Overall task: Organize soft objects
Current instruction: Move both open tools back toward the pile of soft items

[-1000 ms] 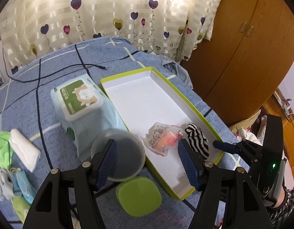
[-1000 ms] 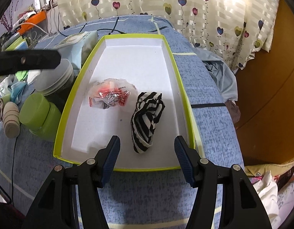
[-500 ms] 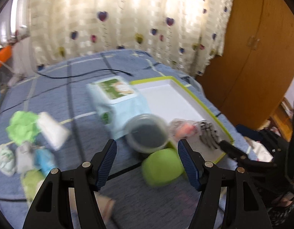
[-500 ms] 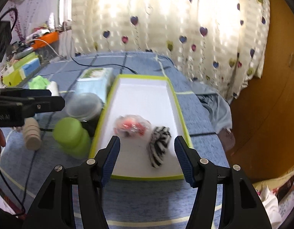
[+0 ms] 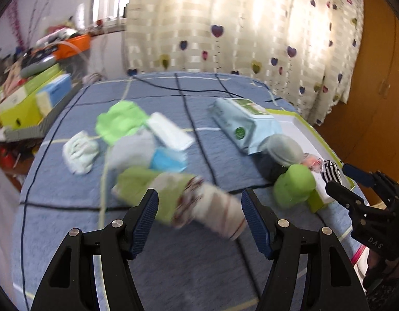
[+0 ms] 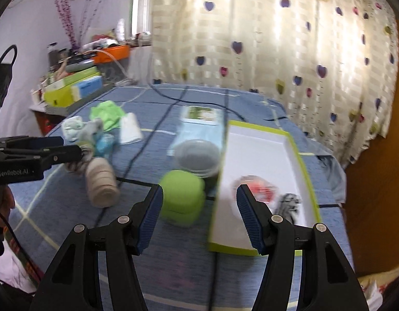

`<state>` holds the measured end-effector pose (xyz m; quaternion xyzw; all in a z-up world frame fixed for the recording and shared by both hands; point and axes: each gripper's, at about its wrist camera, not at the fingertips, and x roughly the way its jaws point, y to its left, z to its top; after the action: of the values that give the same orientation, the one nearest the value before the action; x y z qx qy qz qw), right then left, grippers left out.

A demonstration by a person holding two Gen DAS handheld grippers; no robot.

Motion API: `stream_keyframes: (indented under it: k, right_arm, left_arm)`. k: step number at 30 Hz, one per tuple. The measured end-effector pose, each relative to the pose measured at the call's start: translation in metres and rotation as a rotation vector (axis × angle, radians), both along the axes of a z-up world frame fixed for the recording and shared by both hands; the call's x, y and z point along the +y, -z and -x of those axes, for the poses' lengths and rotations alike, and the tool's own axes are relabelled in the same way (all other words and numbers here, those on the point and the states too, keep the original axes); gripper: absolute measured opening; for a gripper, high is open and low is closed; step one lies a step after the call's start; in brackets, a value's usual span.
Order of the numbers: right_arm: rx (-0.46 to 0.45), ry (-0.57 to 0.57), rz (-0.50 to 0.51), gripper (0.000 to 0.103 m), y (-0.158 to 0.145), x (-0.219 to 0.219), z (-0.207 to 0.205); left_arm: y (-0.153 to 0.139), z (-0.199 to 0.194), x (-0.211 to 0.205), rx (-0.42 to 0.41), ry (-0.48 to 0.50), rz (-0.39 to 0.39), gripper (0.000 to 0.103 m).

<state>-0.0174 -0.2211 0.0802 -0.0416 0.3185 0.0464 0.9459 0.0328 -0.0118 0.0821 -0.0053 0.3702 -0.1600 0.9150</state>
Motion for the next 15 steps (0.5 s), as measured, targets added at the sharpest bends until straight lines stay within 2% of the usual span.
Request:
stream_keyframes:
  k: [8,12,15]
  right_arm:
    - [0.045,-0.142,-0.015,0.060,0.016,0.042,-0.010]
    - [0.064,-0.206,-0.001,0.060,0.021,0.062,-0.016]
    - [0.080,-0.245,0.002,0.060,0.025,0.074,-0.021]
  left_arm:
    - [0.020,0.013,0.051,0.040,-0.090,0.024,0.067]
    - [0.030,0.011,0.070,0.073,-0.131,0.070,0.067]
    - [0.034,0.008,0.076,0.095,-0.124,0.101,0.067]
